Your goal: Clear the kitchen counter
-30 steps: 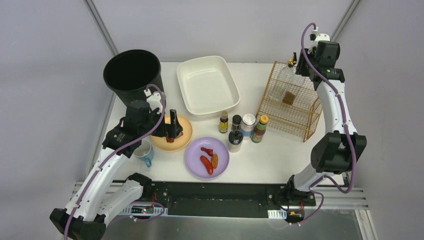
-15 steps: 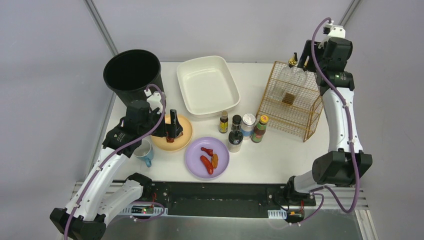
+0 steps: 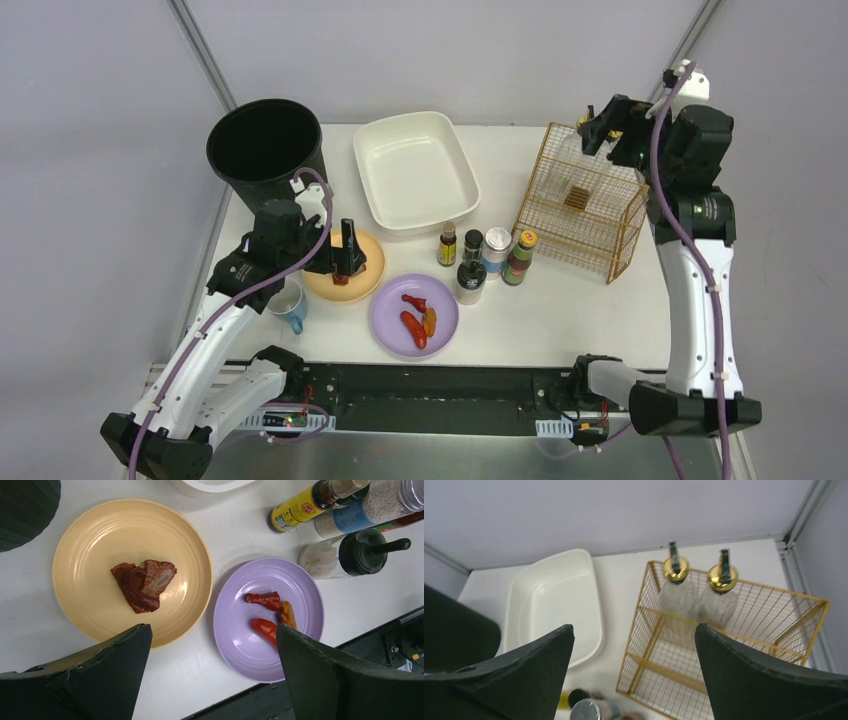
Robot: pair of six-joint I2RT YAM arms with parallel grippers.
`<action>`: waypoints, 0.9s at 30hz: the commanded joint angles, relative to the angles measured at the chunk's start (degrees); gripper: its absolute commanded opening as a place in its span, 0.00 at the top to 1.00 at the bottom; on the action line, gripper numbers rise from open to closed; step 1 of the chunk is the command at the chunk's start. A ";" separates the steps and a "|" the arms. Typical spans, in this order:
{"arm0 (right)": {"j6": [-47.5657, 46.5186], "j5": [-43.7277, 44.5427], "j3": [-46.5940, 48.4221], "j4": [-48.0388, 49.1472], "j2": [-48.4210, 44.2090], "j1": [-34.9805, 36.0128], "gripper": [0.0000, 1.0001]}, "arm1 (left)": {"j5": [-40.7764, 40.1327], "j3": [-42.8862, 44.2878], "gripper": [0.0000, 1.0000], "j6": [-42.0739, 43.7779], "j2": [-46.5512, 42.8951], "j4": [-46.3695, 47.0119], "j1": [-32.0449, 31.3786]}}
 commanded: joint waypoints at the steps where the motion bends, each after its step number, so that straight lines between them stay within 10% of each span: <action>1: 3.23 -3.24 -3.08 -4.66 -4.40 4.70 0.06 | 0.89 -0.15 0.00 0.44 -0.42 1.56 0.82; 27: 9.17 13.48 -20.46 -15.81 -5.19 25.23 0.21 | -0.57 -0.17 0.00 0.15 0.10 1.48 0.82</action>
